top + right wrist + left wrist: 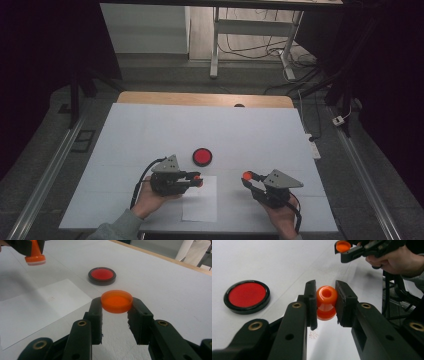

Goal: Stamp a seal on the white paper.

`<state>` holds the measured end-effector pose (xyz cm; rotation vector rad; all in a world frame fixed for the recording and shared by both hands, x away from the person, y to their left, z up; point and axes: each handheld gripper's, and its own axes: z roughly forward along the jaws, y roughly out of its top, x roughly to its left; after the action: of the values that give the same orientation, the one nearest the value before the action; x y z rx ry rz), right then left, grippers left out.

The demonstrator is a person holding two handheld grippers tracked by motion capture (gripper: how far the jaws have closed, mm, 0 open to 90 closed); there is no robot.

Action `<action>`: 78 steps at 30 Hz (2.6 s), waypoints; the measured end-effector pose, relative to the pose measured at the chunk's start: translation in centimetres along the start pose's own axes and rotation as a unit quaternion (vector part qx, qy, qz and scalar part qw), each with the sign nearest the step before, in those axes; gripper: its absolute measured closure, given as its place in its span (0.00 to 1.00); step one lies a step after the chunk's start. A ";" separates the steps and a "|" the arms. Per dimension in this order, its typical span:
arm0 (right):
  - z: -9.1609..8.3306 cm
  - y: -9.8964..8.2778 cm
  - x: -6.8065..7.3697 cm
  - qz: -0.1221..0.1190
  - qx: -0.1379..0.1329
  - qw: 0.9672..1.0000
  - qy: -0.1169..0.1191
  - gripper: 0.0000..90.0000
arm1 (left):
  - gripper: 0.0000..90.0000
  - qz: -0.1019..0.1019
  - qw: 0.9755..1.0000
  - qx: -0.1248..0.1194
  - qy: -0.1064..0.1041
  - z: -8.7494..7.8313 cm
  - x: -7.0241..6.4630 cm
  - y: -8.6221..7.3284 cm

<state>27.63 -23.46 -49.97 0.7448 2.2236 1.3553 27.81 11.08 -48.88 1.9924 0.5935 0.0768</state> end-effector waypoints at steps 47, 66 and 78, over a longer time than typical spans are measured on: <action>0.1 0.0 0.1 -0.001 0.001 1.000 0.000 0.72 | 0.81 0.028 0.996 0.084 0.031 3.7 -0.2 -2.4; 0.1 0.0 0.1 -0.004 0.001 1.000 0.000 0.72 | 0.81 0.041 0.994 0.090 0.039 4.2 -0.2 -2.7; -0.1 0.1 0.0 -0.001 -0.002 1.000 -0.005 0.72 | 0.81 0.049 0.993 0.097 0.039 4.5 -0.3 -2.9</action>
<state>27.59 -23.56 -49.87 0.7461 2.2137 1.3520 27.87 8.35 -53.47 2.2160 0.5706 0.1629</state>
